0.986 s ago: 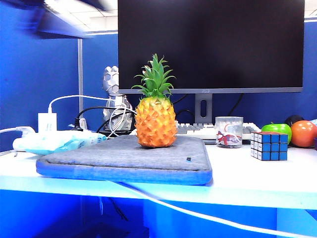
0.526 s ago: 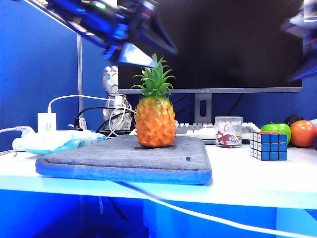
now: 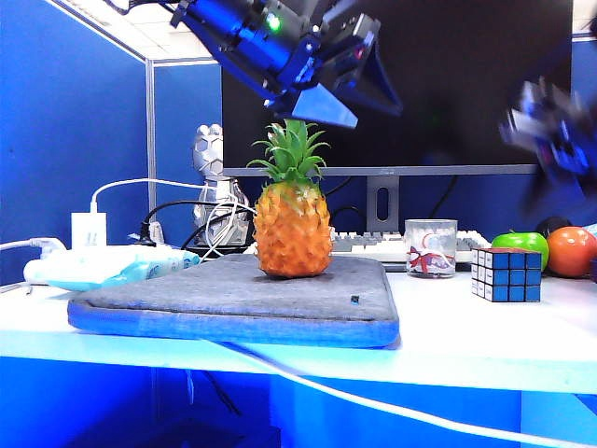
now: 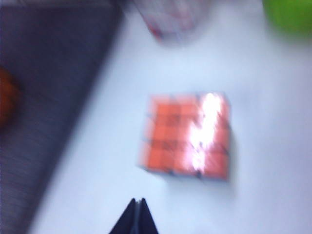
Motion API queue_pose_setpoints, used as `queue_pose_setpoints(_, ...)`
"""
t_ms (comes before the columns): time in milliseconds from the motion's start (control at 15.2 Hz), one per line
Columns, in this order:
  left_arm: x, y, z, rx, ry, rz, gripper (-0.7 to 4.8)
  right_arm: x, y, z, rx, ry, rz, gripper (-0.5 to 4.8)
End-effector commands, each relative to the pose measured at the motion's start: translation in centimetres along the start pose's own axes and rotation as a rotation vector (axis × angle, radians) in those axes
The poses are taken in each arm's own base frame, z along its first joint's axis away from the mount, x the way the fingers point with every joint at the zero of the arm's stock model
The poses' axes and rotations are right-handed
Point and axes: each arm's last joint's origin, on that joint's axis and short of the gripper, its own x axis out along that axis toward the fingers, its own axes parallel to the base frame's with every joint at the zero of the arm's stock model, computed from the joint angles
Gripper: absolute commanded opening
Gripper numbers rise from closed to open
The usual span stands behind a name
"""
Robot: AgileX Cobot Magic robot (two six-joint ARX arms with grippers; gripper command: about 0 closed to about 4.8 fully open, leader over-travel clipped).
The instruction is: Rotate the Rubik's Cube so that its red face is facing towards you.
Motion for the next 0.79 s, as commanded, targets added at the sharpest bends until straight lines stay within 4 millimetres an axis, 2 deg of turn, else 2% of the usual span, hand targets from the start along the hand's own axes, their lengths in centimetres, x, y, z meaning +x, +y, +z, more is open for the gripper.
queue_pose_setpoints(66, 0.2, 0.1, 0.3, 0.002, -0.014, 0.003, 3.98, 1.6, -1.1, -1.0, 0.027, 0.077, -0.015, -0.01)
queue_pose_setpoints(329, 0.4, 0.1, 0.2, -0.005, -0.018, 0.004, 3.98, 2.9, -1.5, -1.2, 0.028, 0.088, 0.014, -0.01)
queue_pose_setpoints(460, 0.5, 0.2, 0.1, -0.029, -0.023, 0.004, 3.98, 4.0, -1.8, -0.6, 0.015, 0.072, 0.008, -0.01)
queue_pose_setpoints(789, 0.6, 0.2, 0.0, -0.041, -0.019, 0.012, 3.98, 7.9, -3.0, 3.0, -0.033, 0.047, -0.024, -0.01)
